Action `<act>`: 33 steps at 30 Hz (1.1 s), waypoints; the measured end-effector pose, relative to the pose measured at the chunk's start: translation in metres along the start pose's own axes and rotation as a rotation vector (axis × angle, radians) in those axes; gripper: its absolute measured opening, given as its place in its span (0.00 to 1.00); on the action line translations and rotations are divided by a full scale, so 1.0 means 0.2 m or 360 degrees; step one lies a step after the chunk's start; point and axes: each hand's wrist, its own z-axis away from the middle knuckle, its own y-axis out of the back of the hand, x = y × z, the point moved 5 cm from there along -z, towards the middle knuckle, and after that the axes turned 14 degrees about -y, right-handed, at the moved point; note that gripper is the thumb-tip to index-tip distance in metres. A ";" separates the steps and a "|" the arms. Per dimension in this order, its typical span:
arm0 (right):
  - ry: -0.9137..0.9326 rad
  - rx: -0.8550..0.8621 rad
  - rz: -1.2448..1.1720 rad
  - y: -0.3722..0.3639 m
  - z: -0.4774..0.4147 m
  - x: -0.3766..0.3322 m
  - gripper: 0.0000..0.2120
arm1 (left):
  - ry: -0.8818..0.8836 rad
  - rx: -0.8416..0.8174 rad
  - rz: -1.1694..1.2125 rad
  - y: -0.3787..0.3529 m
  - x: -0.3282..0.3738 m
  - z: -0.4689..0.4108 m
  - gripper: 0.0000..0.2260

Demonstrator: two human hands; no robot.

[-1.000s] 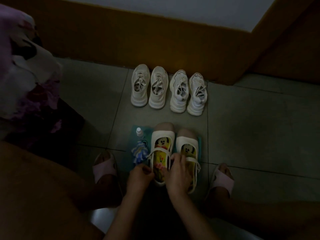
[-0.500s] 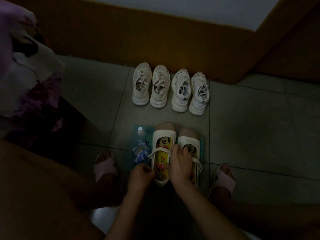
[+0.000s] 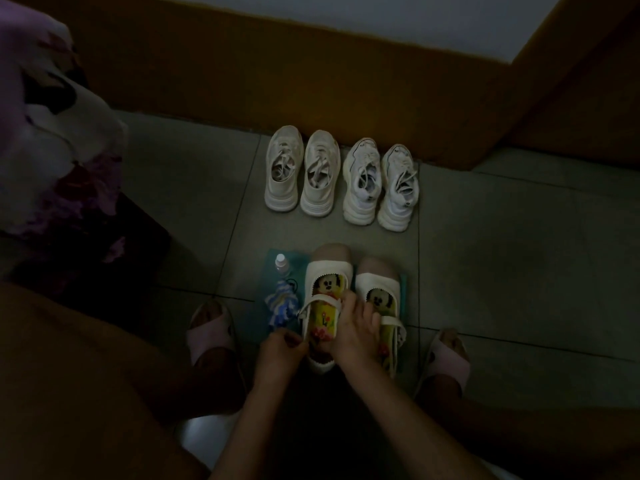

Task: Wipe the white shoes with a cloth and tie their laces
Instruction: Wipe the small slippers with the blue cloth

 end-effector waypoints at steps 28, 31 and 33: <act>-0.0659 -0.0557 -0.0670 0.12 0.06 0.53 0.19 | -0.0327 -0.0423 -0.0282 -0.32 0.30 0.23 0.07; -0.0653 -0.0568 -0.0690 0.11 0.06 0.55 0.17 | -0.0188 -0.0444 0.0044 -0.33 0.29 0.21 0.05; -0.0659 -0.0672 -0.0814 0.12 0.07 0.55 0.17 | 0.0039 -0.0517 0.0460 -0.35 0.27 0.20 0.11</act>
